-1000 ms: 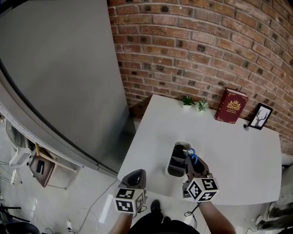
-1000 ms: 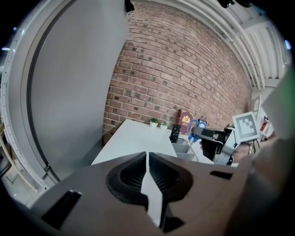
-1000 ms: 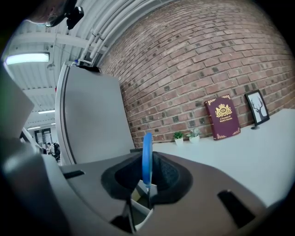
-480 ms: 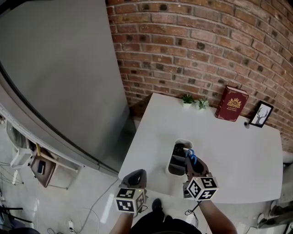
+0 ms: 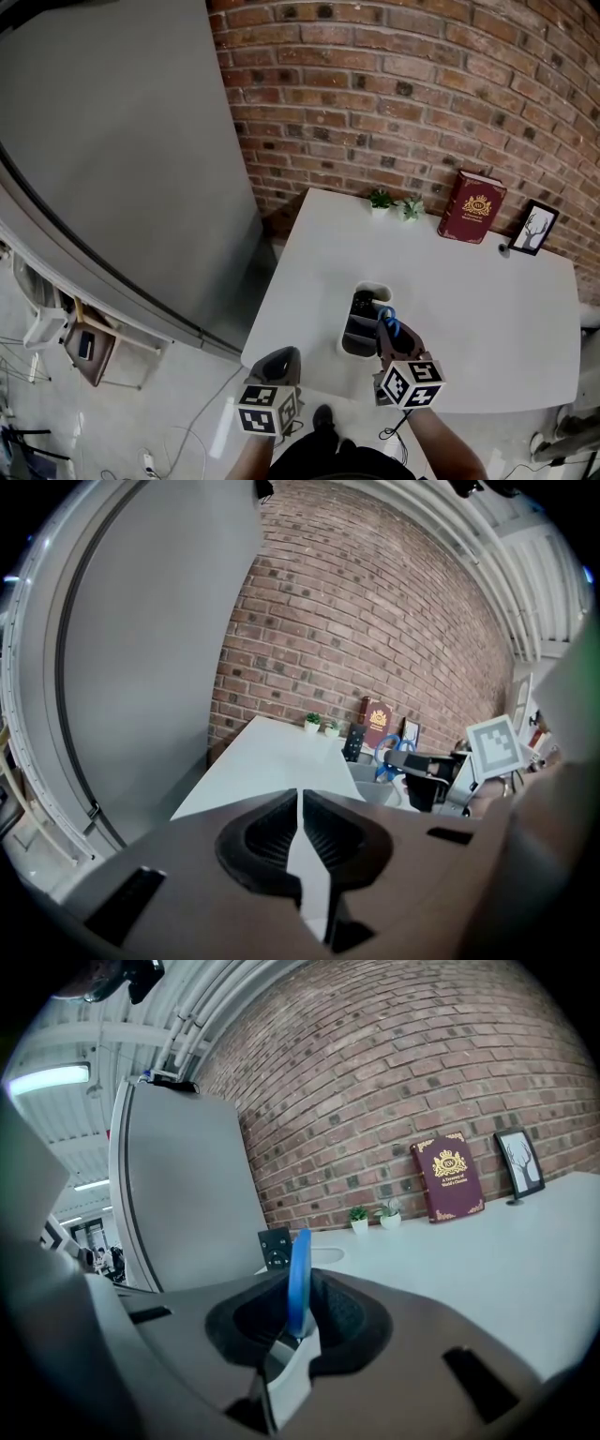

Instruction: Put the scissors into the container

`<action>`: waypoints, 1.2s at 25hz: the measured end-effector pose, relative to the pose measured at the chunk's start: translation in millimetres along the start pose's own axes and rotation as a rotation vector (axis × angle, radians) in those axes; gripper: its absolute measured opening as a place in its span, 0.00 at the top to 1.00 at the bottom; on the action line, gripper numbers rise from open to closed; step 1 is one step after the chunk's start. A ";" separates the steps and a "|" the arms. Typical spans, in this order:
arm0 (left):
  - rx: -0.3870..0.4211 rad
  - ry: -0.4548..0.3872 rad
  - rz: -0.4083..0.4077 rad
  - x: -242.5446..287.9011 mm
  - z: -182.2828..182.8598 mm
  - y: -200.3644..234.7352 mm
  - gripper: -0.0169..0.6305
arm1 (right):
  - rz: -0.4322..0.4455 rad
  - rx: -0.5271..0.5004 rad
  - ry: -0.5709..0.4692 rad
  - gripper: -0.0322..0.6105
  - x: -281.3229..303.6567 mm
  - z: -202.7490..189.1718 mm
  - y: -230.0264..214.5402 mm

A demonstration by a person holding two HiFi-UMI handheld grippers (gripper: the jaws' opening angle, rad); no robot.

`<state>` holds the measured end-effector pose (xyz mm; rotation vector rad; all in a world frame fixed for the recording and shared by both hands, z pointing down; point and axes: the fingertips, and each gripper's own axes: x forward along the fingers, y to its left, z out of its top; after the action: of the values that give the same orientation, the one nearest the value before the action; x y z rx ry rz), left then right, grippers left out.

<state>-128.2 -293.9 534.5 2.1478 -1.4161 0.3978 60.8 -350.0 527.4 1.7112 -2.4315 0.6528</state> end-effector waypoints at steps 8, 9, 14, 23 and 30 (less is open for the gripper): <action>-0.001 0.005 0.007 0.0 -4.4 -1.7 0.94 | 0.018 0.002 0.012 0.87 -2.0 -4.7 0.0; -0.002 0.007 0.007 -0.1 -5.0 -1.8 0.94 | 0.021 0.003 0.011 0.87 -2.4 -4.4 0.3; 0.001 0.015 0.001 2.1 -7.4 -6.1 0.94 | 0.028 0.019 0.012 0.80 -5.1 -5.9 -3.3; 0.011 0.020 -0.013 3.5 -10.9 -18.0 0.94 | 0.046 -0.036 0.035 0.79 -20.1 -13.8 3.1; 0.015 0.012 -0.024 1.2 -12.9 -29.8 0.94 | 0.040 -0.041 0.043 0.78 -40.0 -19.1 5.8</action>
<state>-99.9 -278.2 537.7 2.1687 -1.3834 0.4128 67.0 -305.8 530.3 1.6201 -2.4379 0.6329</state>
